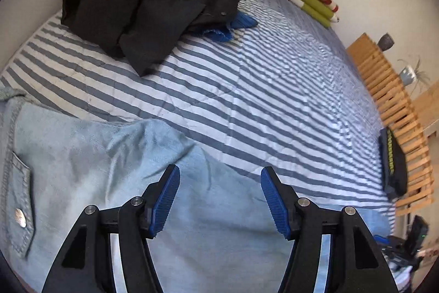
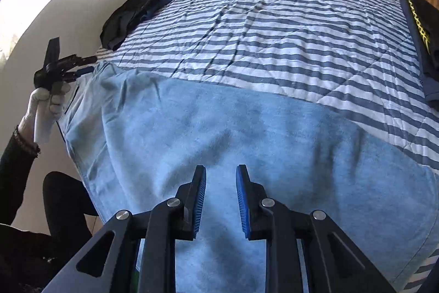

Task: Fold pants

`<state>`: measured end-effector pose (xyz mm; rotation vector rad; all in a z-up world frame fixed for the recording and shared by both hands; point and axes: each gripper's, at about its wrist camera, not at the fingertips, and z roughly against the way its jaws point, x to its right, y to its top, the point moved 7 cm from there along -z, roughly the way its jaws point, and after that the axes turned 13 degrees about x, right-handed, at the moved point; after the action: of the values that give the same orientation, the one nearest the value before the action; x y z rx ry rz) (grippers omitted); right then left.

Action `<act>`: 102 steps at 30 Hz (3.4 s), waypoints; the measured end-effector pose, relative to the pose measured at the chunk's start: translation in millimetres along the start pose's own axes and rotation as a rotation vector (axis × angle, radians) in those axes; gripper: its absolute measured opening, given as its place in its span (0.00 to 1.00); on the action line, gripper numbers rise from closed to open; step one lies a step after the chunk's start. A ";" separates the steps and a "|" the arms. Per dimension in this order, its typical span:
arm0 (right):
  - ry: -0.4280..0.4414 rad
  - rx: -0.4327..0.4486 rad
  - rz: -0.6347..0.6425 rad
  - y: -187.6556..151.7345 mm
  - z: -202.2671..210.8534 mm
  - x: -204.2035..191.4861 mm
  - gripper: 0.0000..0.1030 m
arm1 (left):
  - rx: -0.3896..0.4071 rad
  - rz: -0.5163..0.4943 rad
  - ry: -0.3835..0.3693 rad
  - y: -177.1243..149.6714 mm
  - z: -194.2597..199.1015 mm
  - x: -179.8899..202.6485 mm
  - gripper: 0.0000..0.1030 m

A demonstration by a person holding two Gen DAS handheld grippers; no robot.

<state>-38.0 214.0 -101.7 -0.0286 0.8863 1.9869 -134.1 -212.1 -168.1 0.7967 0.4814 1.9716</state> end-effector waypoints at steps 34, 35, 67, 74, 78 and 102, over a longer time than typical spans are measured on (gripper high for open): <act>-0.263 0.130 -0.197 -43.9 96.9 61.8 0.30 | -0.210 -0.541 -0.262 -148.2 70.8 139.0 0.53; -0.302 0.149 -0.251 -50.8 110.8 78.7 0.30 | -0.219 -0.611 -0.278 -164.0 81.4 147.7 0.54; -0.341 0.148 -0.757 -184.5 159.6 151.1 0.45 | -0.290 -0.914 -0.235 -251.9 95.3 173.3 0.53; -0.294 0.154 -0.782 -180.1 154.2 144.8 0.34 | -0.265 -1.033 -0.209 -260.2 92.5 186.1 0.03; -0.282 0.197 -0.779 -174.6 172.4 143.7 0.16 | -0.245 -1.037 -0.217 -250.8 111.6 191.2 0.02; -0.677 0.333 -0.306 -83.5 214.0 80.6 0.24 | -0.027 -0.019 0.214 -87.2 139.5 -152.3 0.49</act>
<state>47.3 426.8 -19.9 0.6249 0.6941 1.3962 72.5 -299.0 -173.7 0.5643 0.5845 2.0512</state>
